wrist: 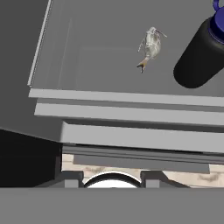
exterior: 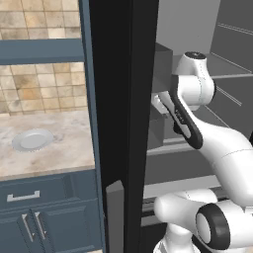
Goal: Pick fish from the fridge and place it on the plate on the counter.
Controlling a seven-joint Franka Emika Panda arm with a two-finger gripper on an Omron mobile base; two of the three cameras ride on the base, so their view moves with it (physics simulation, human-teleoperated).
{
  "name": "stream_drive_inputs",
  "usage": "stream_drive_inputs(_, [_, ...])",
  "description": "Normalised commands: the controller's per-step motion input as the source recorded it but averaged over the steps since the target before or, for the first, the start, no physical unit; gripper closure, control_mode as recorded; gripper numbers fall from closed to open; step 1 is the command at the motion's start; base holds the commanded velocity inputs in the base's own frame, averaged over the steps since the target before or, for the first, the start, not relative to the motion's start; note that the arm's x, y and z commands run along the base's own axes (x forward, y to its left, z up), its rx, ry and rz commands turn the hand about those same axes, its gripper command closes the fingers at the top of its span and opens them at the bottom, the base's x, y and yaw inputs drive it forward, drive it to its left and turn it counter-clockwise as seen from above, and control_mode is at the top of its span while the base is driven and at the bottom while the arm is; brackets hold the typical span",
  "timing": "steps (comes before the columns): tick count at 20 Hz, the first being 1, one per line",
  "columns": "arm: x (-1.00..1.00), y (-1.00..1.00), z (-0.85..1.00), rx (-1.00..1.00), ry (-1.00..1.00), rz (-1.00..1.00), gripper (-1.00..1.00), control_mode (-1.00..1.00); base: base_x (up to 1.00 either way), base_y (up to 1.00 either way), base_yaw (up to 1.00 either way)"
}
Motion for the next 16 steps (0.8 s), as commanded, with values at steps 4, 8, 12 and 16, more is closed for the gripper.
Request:
stream_drive_inputs(4, [0.0,0.0,-0.42,0.0,0.0,0.0,-1.0,-1.0,0.0,0.0,0.0])
stream_drive_inputs(8, [0.09,0.0,-0.83,0.0,-0.04,0.0,-1.0,-1.0,0.0,0.0,0.0])
stream_drive_inputs(12, [0.15,0.0,-0.72,0.0,-0.09,-0.03,-1.0,-1.0,0.0,0.0,0.0])
stream_drive_inputs(16, [0.09,-0.06,-0.27,0.0,-0.19,-0.07,-1.0,-1.0,0.0,0.0,0.0])
